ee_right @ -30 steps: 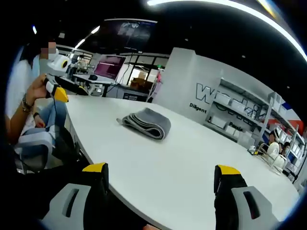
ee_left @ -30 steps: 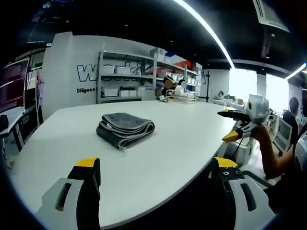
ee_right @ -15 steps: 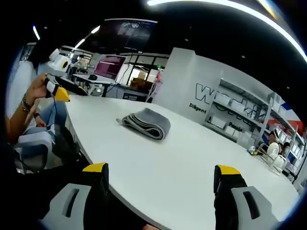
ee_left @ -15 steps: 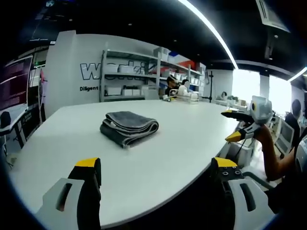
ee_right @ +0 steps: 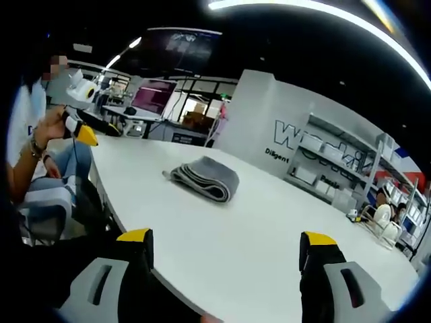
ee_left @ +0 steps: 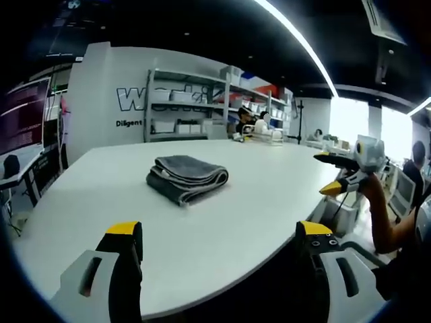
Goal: Open the folded towel by lifting each exposed corner and separating the folded layers until the towel lies flat within the target outline without major curled edges
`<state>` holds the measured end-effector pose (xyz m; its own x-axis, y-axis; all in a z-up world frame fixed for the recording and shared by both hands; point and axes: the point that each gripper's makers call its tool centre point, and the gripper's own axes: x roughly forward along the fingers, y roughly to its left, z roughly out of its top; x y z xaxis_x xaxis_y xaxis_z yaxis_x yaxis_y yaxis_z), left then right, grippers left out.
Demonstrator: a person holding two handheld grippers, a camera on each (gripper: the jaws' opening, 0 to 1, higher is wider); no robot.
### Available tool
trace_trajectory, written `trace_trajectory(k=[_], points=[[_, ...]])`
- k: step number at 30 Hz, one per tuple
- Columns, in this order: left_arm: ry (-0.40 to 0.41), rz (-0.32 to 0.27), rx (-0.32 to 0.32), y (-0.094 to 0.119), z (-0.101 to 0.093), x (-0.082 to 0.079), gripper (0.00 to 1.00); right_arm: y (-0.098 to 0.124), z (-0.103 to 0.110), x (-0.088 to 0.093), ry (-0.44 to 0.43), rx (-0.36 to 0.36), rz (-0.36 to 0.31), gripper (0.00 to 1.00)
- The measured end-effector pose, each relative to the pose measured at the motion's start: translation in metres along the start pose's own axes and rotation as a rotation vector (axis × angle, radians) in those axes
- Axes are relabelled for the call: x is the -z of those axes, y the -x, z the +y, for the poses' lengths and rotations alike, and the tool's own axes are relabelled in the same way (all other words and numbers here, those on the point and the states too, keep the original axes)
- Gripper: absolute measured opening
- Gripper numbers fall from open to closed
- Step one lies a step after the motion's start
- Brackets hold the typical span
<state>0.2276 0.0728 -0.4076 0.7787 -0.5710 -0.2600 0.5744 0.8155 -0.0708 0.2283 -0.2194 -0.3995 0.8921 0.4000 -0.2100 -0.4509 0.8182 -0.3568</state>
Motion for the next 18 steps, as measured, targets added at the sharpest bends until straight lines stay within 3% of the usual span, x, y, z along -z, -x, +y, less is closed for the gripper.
trace_trajectory(k=[4, 8, 11, 18], points=[[0.015, -0.010, -0.021, 0.004, 0.009, -0.002, 0.92, -0.016, 0.009, -0.015, 0.048, -0.056, -0.007, 0.93], [0.022, -0.017, -0.027, 0.006, 0.011, -0.003, 0.92, -0.036, 0.018, -0.044, 0.107, -0.112, -0.051, 0.84], [0.020, -0.018, -0.025, 0.007, 0.010, -0.004, 0.92, -0.061, 0.026, -0.064, 0.166, -0.137, -0.071, 0.85], [0.024, -0.029, -0.017, 0.011, 0.010, -0.007, 0.92, -0.119, 0.052, -0.078, 0.221, -0.213, -0.015, 0.82]])
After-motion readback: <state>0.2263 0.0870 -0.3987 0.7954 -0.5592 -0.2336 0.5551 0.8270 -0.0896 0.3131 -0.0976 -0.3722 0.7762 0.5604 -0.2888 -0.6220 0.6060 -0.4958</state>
